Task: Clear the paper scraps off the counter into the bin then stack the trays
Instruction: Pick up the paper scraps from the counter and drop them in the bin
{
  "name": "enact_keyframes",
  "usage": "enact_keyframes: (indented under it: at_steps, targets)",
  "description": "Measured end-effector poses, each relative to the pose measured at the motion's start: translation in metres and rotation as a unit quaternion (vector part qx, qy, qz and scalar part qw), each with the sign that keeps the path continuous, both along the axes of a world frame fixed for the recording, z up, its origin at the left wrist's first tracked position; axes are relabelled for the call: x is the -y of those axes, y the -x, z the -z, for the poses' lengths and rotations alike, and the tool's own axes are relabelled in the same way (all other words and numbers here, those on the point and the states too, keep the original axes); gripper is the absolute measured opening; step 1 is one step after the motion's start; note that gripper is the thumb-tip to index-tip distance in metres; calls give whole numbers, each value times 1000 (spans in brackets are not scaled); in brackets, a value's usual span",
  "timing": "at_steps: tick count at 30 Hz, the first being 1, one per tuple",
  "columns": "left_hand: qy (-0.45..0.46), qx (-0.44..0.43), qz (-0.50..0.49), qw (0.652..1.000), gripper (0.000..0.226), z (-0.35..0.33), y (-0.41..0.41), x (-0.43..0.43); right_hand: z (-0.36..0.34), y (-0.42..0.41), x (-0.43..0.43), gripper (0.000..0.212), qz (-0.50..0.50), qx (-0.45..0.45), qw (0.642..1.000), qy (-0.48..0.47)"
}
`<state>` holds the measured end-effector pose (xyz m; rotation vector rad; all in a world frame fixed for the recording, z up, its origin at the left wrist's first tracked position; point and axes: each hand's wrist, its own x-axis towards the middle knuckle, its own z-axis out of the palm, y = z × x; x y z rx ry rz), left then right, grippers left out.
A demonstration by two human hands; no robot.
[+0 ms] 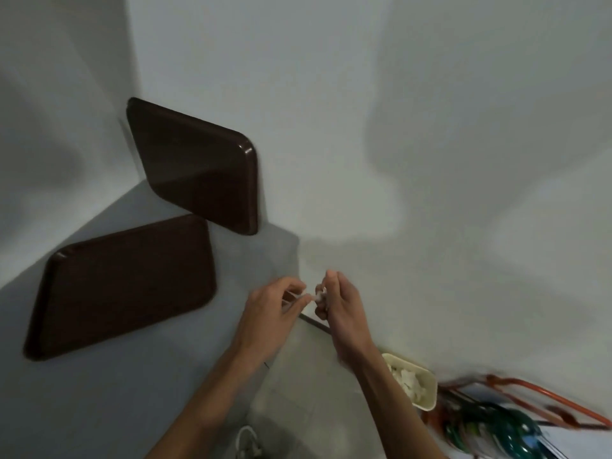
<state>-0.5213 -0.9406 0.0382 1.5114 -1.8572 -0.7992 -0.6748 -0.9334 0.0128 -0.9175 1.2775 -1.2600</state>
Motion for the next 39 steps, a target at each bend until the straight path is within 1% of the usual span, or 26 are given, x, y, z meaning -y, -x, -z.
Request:
enact_keyframes:
  at_steps: [2,4,5,7,9,11,14,17,19,24,26,28,29,30,33,34,35,37,39]
  targets:
    - [-28,-30,11,999,10,8,43,-17,4,40,-18,44,8,-26,1000,5]
    - [-80,-81,6,993,1,18,89,-36,10,80,-36,35,2,-66,998,5]
    - [-116,-116,4,986,4,25,110,-44,15,99,-46,27,-3,-81,997,5]
    - [-169,-169,-8,971,6,40,150,-59,26,133,-63,18,-8,-65,998,-19]
    - [-188,-180,-14,965,11,64,183,-72,45,166,-77,31,7,-81,995,-52]
    - [-194,-154,-8,969,16,97,211,-82,77,199,-90,29,12,-133,987,-87]
    - [-211,-95,-15,973,13,154,237,-93,140,240,-109,20,8,-184,968,-171]
    - [-226,-31,-30,973,12,213,249,-98,209,271,-125,20,24,-234,944,-230]
    - [-248,-1,-37,968,13,259,251,-98,259,289,-134,23,17,-268,928,-259]
    - [-297,81,-46,950,13,393,248,-92,384,321,-138,39,27,-322,903,-283]
    - [-301,105,-28,947,13,449,249,-90,432,326,-133,43,31,-333,900,-278]
    - [-307,126,-6,943,7,499,257,-85,480,333,-123,46,23,-346,900,-265]
    - [-310,135,5,941,5,523,263,-80,506,337,-117,48,7,-361,896,-260]
    - [-310,141,12,940,7,547,270,-74,532,340,-109,53,-15,-380,888,-260]
    - [-308,162,37,937,18,605,299,-55,609,345,-86,74,-70,-419,862,-278]
    - [-307,174,44,935,23,622,307,-50,629,344,-79,78,-86,-431,853,-282]
    - [-307,189,54,931,29,639,314,-46,646,341,-73,77,-101,-438,847,-282]
    - [-316,225,66,919,37,668,325,-42,669,336,-63,63,-109,-470,832,-274]
    - [-329,236,62,912,38,690,329,-41,692,334,-58,44,-111,-535,793,-269]
